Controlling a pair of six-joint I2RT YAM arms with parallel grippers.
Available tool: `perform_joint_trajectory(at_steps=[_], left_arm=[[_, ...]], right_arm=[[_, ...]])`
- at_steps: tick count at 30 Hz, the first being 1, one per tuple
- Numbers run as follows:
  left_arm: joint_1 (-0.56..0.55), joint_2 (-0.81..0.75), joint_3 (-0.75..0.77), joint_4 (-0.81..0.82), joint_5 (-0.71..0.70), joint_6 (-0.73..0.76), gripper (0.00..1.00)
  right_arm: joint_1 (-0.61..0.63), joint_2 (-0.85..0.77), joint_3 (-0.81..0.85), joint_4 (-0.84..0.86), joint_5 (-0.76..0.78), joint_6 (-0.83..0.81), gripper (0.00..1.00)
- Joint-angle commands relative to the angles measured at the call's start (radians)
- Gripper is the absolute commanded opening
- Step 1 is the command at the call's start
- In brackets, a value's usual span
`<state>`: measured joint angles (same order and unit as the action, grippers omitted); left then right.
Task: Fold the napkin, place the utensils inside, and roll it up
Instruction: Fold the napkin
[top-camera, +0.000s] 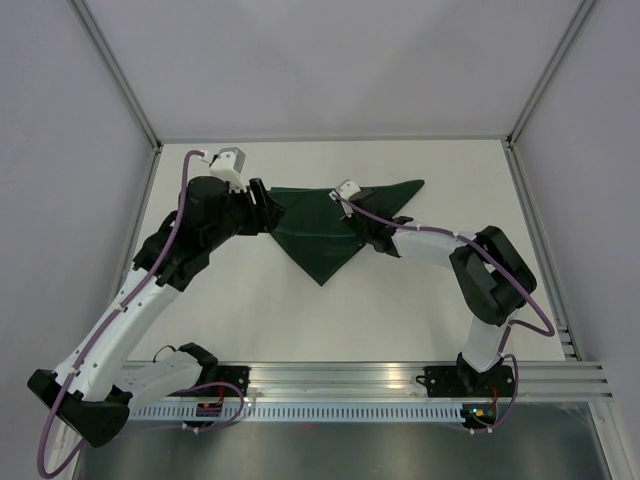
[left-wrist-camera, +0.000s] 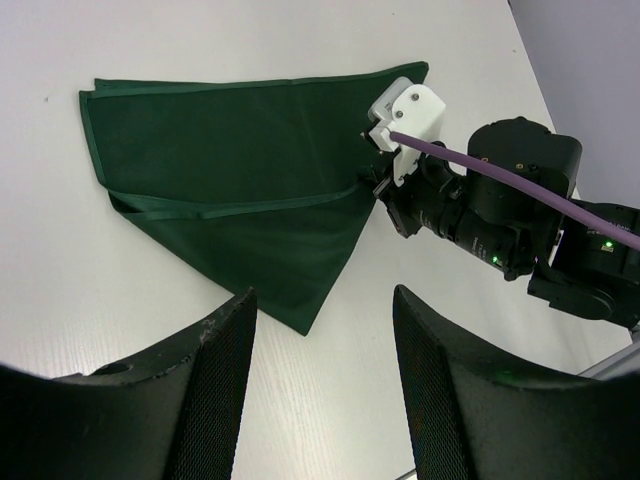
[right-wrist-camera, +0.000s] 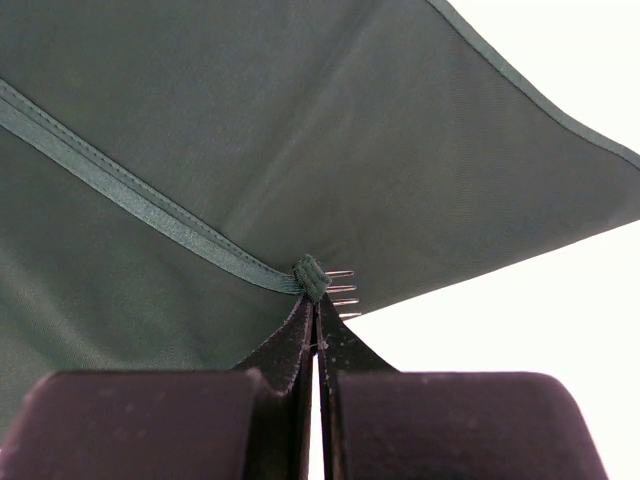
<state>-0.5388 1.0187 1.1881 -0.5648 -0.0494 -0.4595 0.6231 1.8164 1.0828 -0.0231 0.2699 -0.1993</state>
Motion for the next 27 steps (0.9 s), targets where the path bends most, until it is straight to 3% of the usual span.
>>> perform_joint_trajectory(at_steps=[1,9,11,15,18,23,27], left_arm=[[-0.001,-0.005,-0.007,0.045,0.017,-0.039,0.62],[-0.001,-0.003,-0.028,0.062,0.031,-0.047,0.62],[-0.001,-0.005,-0.033,0.062,0.031,-0.047,0.62],[-0.001,-0.005,-0.033,0.063,0.034,-0.047,0.62],[-0.001,-0.002,-0.030,0.063,0.037,-0.045,0.62],[-0.001,-0.002,-0.036,0.063,0.037,-0.041,0.63],[-0.001,0.000,-0.035,0.063,0.039,-0.038,0.63]], right_arm=[[-0.008,0.011,0.042,-0.006,0.011,0.009,0.01],[-0.052,0.027,0.062,-0.034,-0.021,0.018,0.13],[-0.059,0.020,0.072,-0.044,-0.041,0.020,0.22],[-0.089,0.006,0.111,-0.098,-0.081,0.037,0.51],[-0.141,0.009,0.193,-0.168,-0.147,0.073,0.64],[-0.270,0.041,0.291,-0.262,-0.315,0.175,0.64],[-0.440,0.121,0.393,-0.336,-0.446,0.280,0.63]])
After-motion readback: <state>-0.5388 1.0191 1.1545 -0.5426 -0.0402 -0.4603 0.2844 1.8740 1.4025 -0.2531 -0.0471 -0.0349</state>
